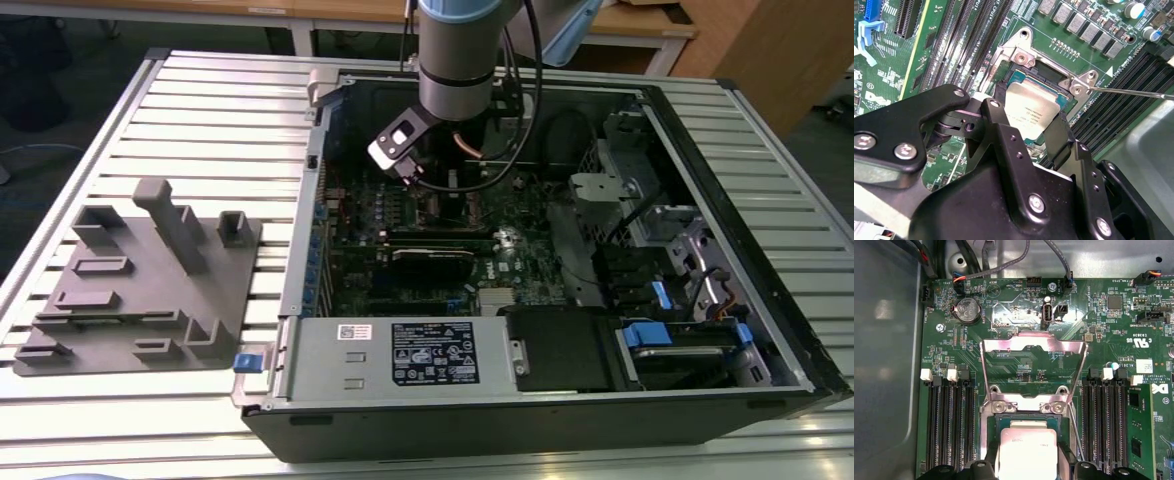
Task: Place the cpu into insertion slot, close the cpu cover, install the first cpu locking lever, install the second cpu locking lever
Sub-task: 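Place the cpu into insertion slot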
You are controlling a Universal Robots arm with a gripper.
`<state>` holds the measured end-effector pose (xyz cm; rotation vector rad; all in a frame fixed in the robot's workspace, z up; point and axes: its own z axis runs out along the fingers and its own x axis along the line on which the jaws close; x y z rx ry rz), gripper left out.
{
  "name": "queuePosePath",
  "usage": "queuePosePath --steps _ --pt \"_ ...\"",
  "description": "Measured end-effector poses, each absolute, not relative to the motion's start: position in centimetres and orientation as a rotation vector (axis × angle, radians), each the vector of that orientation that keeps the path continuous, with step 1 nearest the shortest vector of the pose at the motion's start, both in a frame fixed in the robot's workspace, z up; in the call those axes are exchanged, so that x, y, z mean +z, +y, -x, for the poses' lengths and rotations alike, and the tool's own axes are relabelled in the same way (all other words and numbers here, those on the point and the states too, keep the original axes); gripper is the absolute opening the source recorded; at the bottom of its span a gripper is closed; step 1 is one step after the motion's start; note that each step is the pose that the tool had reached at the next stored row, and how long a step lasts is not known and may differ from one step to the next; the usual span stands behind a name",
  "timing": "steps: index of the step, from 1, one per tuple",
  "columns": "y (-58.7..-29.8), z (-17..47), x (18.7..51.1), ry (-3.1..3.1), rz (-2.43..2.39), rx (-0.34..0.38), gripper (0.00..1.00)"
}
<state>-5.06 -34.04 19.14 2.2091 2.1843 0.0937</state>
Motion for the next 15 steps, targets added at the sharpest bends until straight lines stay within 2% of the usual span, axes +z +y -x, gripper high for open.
queuePosePath --steps 14,15 --pt "-34.02 5.04 18.98 2.185 -2.209 0.096 0.55" --pt "-34.02 5.05 18.98 2.185 -2.209 0.096 0.61"
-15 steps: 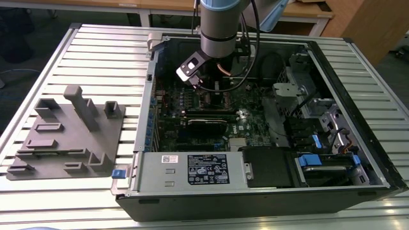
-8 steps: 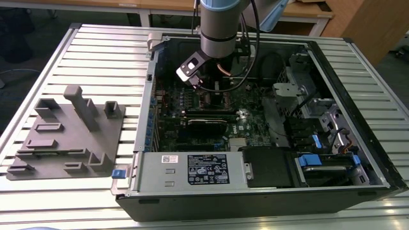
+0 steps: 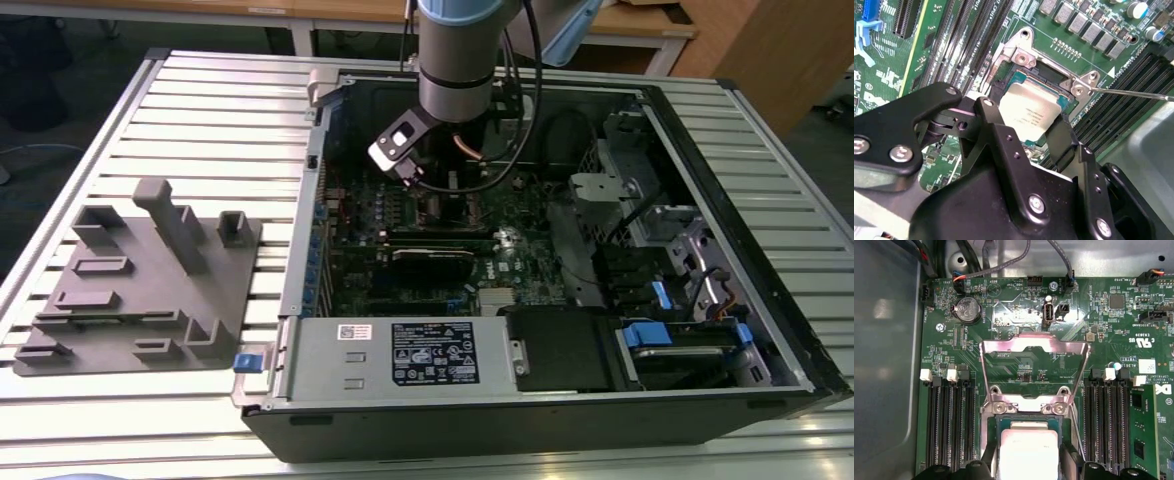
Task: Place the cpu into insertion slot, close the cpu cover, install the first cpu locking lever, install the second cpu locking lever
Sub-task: 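Place the cpu into insertion slot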
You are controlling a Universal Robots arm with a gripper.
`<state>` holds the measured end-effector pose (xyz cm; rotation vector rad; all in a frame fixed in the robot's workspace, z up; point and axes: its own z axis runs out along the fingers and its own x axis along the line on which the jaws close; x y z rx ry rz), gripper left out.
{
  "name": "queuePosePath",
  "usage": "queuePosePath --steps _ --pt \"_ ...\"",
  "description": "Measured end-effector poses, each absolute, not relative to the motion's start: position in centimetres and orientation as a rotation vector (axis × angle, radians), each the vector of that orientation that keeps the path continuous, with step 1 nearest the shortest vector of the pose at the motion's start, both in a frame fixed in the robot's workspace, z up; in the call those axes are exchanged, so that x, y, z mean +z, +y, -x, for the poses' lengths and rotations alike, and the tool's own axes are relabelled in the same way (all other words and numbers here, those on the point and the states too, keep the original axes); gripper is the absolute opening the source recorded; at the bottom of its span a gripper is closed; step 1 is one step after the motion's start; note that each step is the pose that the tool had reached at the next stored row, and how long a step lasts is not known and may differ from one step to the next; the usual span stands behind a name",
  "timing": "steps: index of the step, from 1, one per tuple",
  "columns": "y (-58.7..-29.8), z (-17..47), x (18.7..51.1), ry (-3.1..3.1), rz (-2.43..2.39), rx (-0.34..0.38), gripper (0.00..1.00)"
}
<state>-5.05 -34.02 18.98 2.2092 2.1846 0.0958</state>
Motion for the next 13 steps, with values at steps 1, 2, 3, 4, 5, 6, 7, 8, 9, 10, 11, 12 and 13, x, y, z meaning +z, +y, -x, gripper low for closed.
queuePosePath --steps 1,2,3,4,5,6,7,8,9,10,11,12,13 --pt "-34.0 5.1 19.0 2.185 -2.209 0.095 0.61" --pt "-34.0 5.1 19.0 2.184 -2.209 0.094 0.61" --pt "-34.0 5.1 19.0 2.184 -2.209 0.094 0.61" --pt "-34.0 5.1 19.0 2.184 -2.209 0.094 0.61" --pt "-34.0 5.1 19.0 2.184 -2.209 0.094 0.61" --pt "-34.0 5.1 19.1 2.184 -2.209 0.094 0.61" --pt "-34.0 5.1 19.2 2.184 -2.209 0.094 0.61" --pt "-34.0 5.1 19.3 2.184 -2.209 0.094 0.61" --pt "-34.0 5.1 19.5 2.184 -2.209 0.094 0.61" --pt "-34.0 5.1 19.7 2.184 -2.209 0.094 0.61" --pt "-34.0 5.1 19.9 2.184 -2.209 0.094 0.61" --pt "-34.0 5.1 20.1 2.184 -2.209 0.094 0.61" --pt "-34.0 5.1 20.3 2.184 -2.209 0.094 0.61"
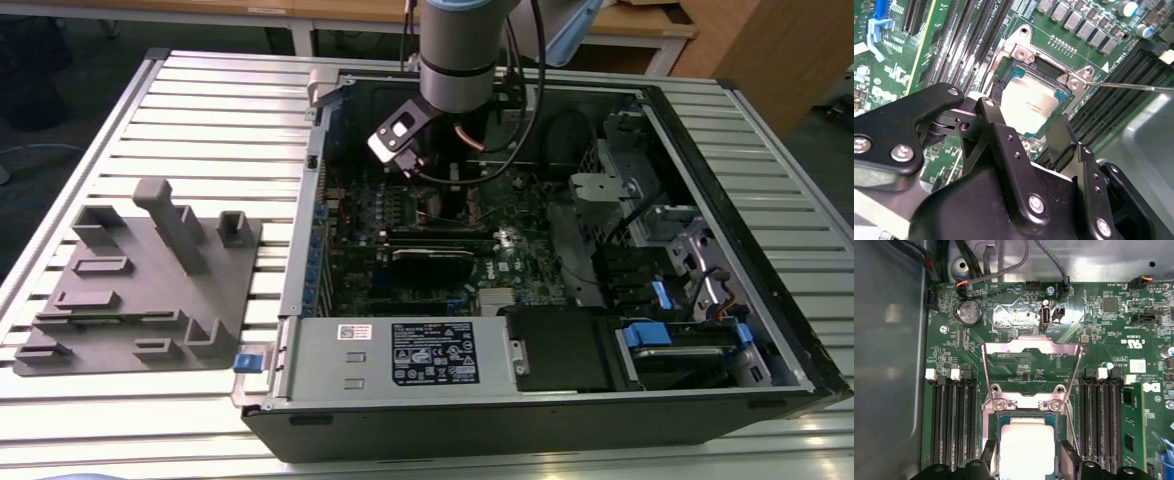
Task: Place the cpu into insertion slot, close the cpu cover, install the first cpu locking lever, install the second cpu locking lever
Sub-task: 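Place the cpu into insertion slot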
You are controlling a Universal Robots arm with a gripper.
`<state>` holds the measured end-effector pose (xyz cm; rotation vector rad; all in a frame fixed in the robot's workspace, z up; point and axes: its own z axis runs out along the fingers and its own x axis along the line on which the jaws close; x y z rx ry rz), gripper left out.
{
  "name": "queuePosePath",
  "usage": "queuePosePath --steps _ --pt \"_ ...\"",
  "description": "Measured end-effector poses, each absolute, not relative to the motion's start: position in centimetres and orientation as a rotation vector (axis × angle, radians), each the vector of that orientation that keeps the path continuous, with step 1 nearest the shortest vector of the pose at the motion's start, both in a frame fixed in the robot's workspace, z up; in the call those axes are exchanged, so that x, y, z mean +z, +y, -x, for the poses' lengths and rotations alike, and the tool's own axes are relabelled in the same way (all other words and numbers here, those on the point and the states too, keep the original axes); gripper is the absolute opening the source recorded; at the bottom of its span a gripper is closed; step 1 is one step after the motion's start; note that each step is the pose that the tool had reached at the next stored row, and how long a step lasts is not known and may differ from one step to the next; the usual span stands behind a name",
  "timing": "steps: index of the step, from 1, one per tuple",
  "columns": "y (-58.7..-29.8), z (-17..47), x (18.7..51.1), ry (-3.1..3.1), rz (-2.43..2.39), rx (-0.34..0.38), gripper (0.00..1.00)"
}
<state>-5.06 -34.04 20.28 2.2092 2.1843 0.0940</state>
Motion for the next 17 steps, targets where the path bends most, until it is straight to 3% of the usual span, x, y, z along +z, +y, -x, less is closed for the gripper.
queuePosePath --steps 11,13,17 --pt "-34.04 5.06 20.65 2.184 -2.209 0.093 0.6" --pt "-34.04 5.06 20.65 2.184 -2.209 0.093 0.47" --pt "-34.04 5.06 20.65 2.184 -2.209 0.093 0.35"
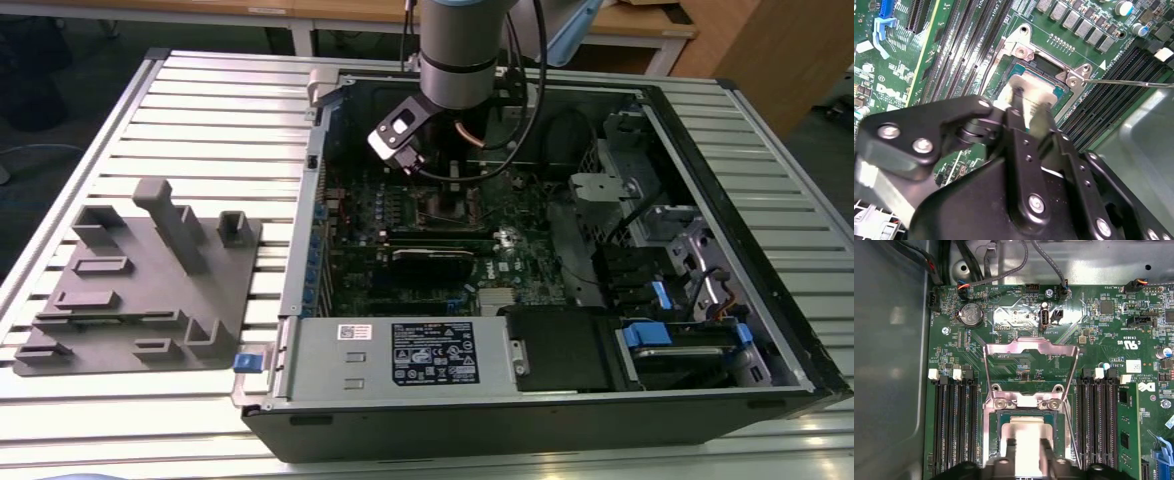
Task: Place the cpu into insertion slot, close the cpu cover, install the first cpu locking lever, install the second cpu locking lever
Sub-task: 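Place the cpu into insertion slot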
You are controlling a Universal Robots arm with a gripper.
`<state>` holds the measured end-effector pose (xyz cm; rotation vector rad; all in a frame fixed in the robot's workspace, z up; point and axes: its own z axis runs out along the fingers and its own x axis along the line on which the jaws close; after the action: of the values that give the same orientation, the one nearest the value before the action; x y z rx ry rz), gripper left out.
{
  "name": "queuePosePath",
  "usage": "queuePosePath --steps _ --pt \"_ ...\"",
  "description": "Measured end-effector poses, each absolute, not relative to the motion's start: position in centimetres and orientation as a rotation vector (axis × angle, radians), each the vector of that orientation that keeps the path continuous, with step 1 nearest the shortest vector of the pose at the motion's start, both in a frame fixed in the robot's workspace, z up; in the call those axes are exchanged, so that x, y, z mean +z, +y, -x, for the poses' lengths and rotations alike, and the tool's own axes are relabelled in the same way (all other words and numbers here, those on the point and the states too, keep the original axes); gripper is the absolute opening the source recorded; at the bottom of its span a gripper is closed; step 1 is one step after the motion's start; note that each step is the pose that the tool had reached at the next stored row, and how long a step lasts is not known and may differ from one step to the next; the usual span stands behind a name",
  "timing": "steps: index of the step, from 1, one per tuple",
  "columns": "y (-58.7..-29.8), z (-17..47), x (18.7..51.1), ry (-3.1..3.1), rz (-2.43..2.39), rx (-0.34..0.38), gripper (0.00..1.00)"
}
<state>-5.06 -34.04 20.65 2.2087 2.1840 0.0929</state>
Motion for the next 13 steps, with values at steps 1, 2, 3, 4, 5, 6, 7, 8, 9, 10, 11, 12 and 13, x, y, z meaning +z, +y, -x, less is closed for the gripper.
queuePosePath --steps 1,2,3,4,5,6,7,8,9,10,11,12,13 --pt "-34.04 5.06 20.65 2.184 -2.209 0.093 0.29" --pt "-34.04 5.06 20.65 2.184 -2.209 0.093 0.24" --pt "-34.04 5.06 20.65 2.184 -2.209 0.093 0.24" --pt "-34.04 5.06 20.65 2.184 -2.209 0.093 0.18" --pt "-34.04 5.06 20.65 2.184 -2.209 0.093 0.18" --pt "-34.04 5.06 20.65 2.184 -2.208 0.092 0.12" --pt "-34.04 5.06 20.65 2.184 -2.208 0.092 0.11" --pt "-34.04 5.06 20.65 2.184 -2.208 0.092 0.11" --pt "-34.04 5.06 20.65 2.184 -2.208 0.092 0.11" --pt "-34.04 5.06 20.65 2.184 -2.208 0.092 0.11" --pt "-34.04 5.06 20.65 2.184 -2.208 0.092 0.11" --pt "-34.04 5.06 20.65 2.183 -2.207 0.089 0.11" --pt "-34.04 5.06 20.65 2.181 -2.206 0.086 0.11"
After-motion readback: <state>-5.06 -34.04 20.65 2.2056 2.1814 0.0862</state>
